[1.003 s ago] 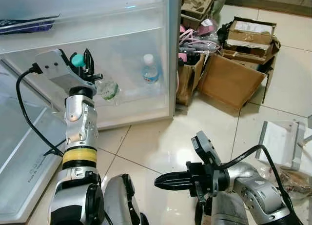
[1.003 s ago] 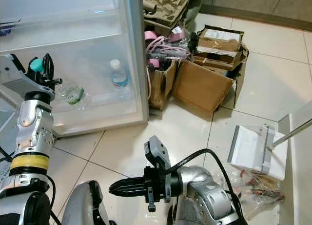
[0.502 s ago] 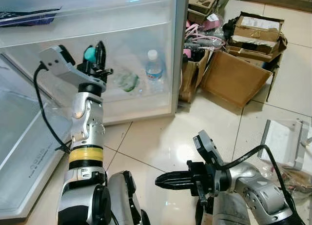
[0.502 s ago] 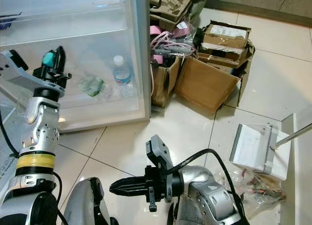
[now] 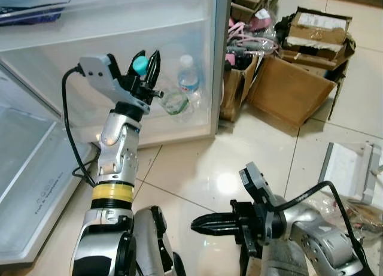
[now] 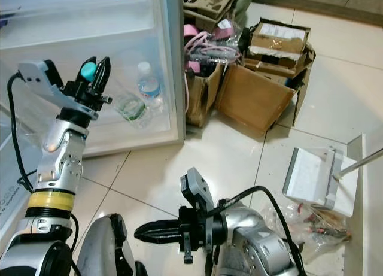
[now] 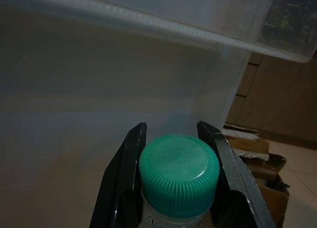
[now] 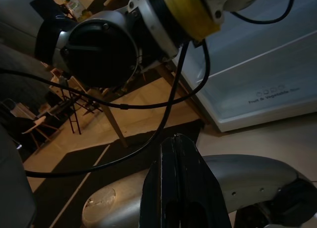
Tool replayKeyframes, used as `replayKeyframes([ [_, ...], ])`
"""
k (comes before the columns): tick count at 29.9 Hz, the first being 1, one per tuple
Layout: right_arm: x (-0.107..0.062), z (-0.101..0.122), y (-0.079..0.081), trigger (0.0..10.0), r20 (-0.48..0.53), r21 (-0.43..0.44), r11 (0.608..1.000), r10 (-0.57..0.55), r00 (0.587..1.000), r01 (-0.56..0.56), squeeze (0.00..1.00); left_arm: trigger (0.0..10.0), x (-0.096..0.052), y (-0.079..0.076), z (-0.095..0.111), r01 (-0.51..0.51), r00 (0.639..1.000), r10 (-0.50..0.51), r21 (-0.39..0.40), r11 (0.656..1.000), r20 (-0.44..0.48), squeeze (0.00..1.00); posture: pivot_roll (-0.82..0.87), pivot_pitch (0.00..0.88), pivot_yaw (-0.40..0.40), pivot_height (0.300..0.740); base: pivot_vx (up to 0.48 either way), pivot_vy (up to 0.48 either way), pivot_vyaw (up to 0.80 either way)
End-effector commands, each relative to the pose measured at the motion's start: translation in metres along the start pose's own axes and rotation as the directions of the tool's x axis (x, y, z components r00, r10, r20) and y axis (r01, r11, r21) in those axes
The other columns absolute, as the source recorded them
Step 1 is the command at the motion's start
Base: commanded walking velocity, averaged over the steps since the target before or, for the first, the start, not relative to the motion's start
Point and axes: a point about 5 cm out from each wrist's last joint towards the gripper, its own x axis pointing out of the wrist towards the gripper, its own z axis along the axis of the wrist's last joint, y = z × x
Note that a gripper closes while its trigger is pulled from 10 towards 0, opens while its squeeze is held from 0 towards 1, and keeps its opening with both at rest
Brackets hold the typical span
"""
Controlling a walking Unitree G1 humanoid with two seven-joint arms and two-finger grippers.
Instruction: Restocking fridge
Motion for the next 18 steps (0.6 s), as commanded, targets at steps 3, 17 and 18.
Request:
replayKeyframes([
  [3,0.003,-0.005,0.007,10.0,0.0,0.027,1.0,0.016,1.0,-0.016,0.0,10.0,0.002,0.01,0.006,-0.037,0.999,0.036,0.068,0.997,0.019,0.0,-0.12,0.465,0.075,0.49,0.0,0.0,0.0],
  [17,0.0,-0.007,0.011,10.0,-0.001,0.042,0.999,-0.004,1.0,0.004,0.0,10.0,0.014,0.012,0.03,-0.053,0.994,0.04,0.133,0.99,0.103,0.0,-0.12,0.479,0.084,0.49,0.0,0.0,0.0],
  [18,0.0,-0.007,0.011,10.0,0.002,0.041,0.999,-0.005,1.0,0.005,0.0,10.0,0.014,0.015,0.036,-0.069,0.991,0.051,0.143,0.987,0.123,0.0,-0.12,0.482,0.086,0.49,0.0,0.0,0.0],
])
